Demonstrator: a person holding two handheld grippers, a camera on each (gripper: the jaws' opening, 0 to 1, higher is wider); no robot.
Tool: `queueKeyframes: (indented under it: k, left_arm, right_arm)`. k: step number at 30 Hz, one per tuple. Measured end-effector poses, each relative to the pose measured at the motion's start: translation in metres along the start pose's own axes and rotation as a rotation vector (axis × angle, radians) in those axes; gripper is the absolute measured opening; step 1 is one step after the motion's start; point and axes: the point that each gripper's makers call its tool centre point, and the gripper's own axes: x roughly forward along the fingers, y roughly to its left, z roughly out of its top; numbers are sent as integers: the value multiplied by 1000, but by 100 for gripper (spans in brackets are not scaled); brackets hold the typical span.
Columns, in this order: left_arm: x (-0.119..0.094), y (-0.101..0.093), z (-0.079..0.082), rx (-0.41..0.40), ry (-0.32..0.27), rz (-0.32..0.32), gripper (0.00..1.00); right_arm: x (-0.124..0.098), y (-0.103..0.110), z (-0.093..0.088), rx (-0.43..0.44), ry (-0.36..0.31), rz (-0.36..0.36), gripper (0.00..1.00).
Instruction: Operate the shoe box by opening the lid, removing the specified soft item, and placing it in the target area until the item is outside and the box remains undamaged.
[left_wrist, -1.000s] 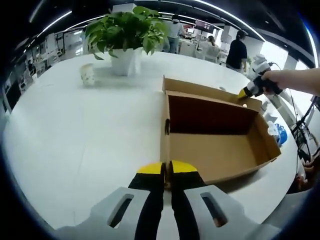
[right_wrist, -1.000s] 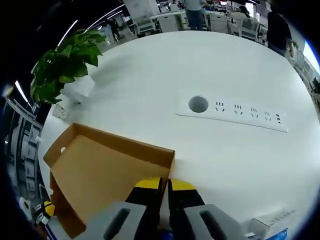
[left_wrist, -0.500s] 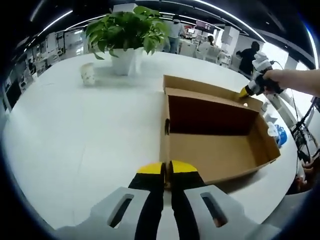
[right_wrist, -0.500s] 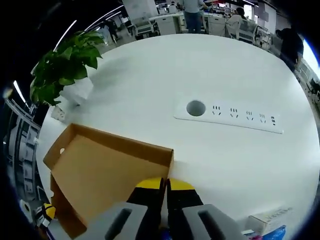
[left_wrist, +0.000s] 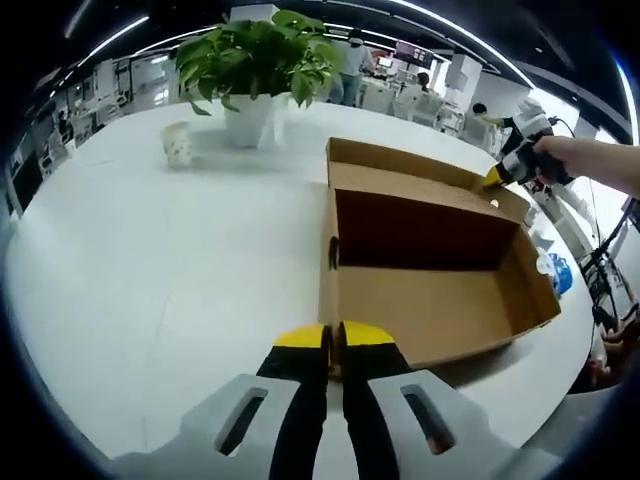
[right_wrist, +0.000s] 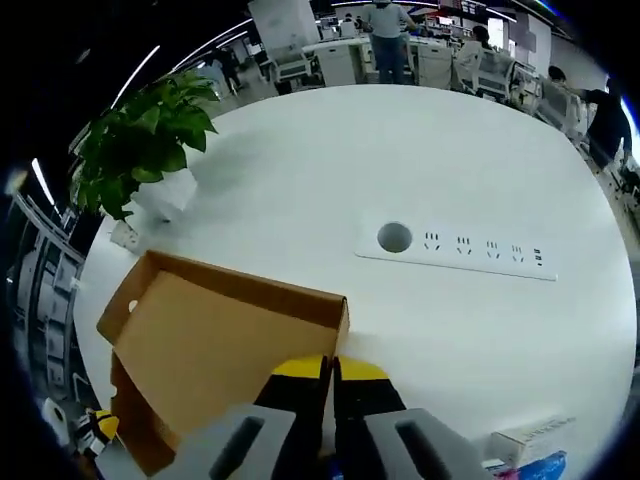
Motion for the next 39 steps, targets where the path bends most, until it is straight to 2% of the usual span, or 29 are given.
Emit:
queueKeyframes:
  k: [10, 20, 39]
  left_arm:
    - [-1, 2, 0, 0, -1, 0, 1]
    - [-1, 4, 2, -9, 4, -4, 1]
    - [-1, 2, 3, 7, 1, -10, 1]
  right_arm:
    - [-15, 7, 6, -16, -52, -10, 0]
    - [-33, 14, 16, -51, -105, 12, 0]
    - [-65, 21, 19, -109, -191, 30, 0]
